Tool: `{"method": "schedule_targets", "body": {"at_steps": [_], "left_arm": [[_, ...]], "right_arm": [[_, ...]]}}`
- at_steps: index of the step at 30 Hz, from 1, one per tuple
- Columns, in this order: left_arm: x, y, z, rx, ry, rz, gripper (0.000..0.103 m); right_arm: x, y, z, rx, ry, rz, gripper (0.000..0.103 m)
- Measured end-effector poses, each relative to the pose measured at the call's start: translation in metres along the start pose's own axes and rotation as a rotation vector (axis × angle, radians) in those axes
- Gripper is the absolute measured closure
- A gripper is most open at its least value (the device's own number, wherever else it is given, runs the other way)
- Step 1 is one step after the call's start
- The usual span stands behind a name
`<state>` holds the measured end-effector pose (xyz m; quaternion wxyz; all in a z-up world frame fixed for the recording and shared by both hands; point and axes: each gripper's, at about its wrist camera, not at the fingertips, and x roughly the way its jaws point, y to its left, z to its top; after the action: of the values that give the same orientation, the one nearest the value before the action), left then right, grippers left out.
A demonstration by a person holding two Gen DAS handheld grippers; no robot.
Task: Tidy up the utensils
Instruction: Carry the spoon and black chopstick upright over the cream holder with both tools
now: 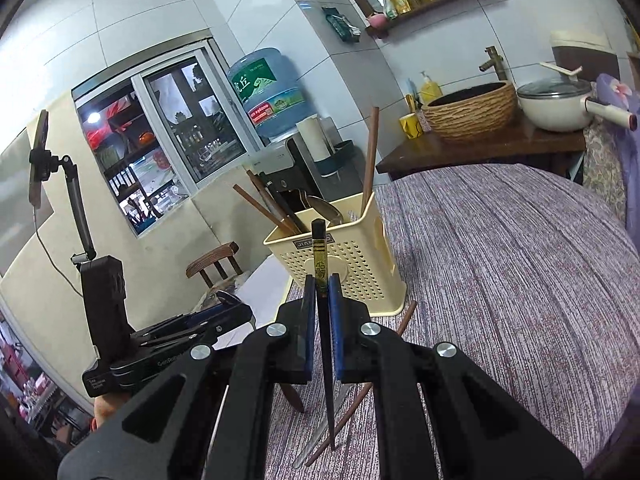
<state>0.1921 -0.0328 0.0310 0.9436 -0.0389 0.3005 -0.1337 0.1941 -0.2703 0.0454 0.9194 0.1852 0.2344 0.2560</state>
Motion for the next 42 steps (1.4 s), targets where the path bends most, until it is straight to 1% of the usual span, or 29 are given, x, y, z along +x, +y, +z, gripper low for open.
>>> {"method": "schedule_targets", "body": {"at_steps": [1, 2, 3, 5, 8, 15, 28, 35, 39, 42], "left_arm": [[-0.001, 0.000, 0.001, -0.002, 0.000, -0.006, 0.058], [-0.001, 0.001, 0.003, -0.003, -0.001, -0.007, 0.087], [0.000, 0.001, 0.004, 0.010, 0.007, -0.011, 0.098], [0.003, 0.002, 0.006, 0.006, 0.025, -0.019, 0.098], [0.005, 0.002, 0.005, 0.006, 0.022, -0.003, 0.098], [0.010, 0.011, 0.005, -0.022, 0.027, 0.004, 0.098], [-0.010, 0.005, 0.020, 0.007, -0.050, -0.008, 0.100], [-0.018, 0.005, 0.045, 0.011, -0.100, -0.010, 0.100], [-0.024, 0.004, 0.070, 0.018, -0.157, 0.006, 0.100], [-0.027, 0.003, 0.095, 0.013, -0.208, 0.017, 0.100]], "right_arm": [[-0.001, 0.001, 0.001, -0.007, -0.003, 0.002, 0.095], [-0.002, 0.003, 0.002, -0.012, -0.004, 0.003, 0.095], [-0.002, 0.005, 0.003, -0.018, -0.005, 0.006, 0.095], [-0.002, 0.007, 0.005, -0.025, -0.008, 0.009, 0.095], [-0.001, 0.011, 0.007, -0.043, -0.004, 0.005, 0.095], [0.001, 0.008, 0.009, -0.017, -0.004, 0.008, 0.095], [-0.007, 0.017, 0.025, -0.035, -0.027, 0.031, 0.095], [-0.006, 0.028, 0.045, -0.075, -0.049, 0.043, 0.095], [-0.004, 0.041, 0.067, -0.131, -0.077, 0.039, 0.095], [0.001, 0.051, 0.089, -0.160, -0.096, 0.033, 0.095]]}}
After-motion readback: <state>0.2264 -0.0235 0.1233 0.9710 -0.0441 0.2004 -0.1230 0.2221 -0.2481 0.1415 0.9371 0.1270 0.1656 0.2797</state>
